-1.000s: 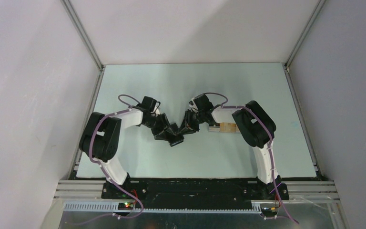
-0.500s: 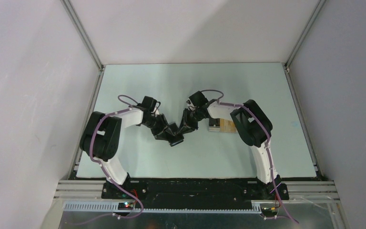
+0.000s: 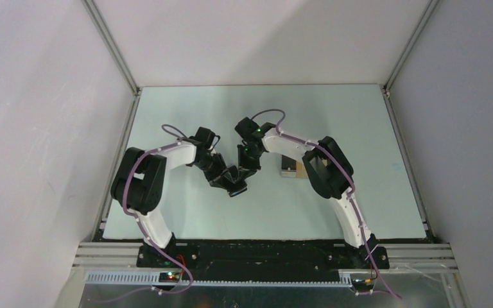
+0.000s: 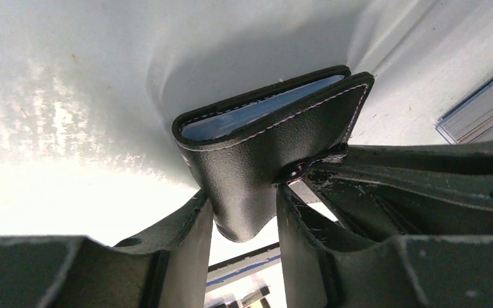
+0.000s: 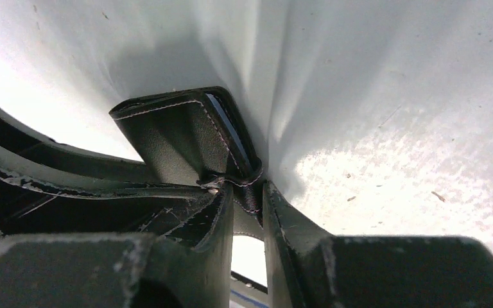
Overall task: Put the credit cards into the card holder
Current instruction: Close the card holder at the center of the board.
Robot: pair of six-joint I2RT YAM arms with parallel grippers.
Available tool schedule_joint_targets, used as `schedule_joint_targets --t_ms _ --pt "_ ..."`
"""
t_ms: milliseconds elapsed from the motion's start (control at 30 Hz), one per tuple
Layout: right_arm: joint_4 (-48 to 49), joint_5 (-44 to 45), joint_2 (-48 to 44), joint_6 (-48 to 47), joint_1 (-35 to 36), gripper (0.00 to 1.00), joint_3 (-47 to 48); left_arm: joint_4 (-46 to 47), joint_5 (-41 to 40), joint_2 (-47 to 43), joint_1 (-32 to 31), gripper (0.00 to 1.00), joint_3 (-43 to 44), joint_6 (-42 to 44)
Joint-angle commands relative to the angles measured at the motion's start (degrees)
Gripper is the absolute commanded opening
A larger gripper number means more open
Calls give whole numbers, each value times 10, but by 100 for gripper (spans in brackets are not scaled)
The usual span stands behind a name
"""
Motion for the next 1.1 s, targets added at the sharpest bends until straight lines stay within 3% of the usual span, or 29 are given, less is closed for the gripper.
schedule_joint_targets --t_ms 0,233,400,533,767,933,1067 --pt "-52 137 152 -22 121 0 -6 157 -168 62 -24 43 1 -22" --pt "-108 180 200 -22 135 0 49 162 -142 32 -4 56 -19 -14" --pt "-103 181 206 -25 132 0 50 169 -122 -93 36 70 -50 6" --pt "-62 155 177 -35 126 2 16 166 -118 -197 58 74 -71 19" --pt "14 103 77 -50 100 18 -77 158 -132 -317 101 78 -124 39" --pt "27 87 9 -60 84 35 -106 158 -134 -394 111 90 -128 75" --pt "34 60 -38 -62 65 41 -107 157 -129 -434 116 94 -123 98"
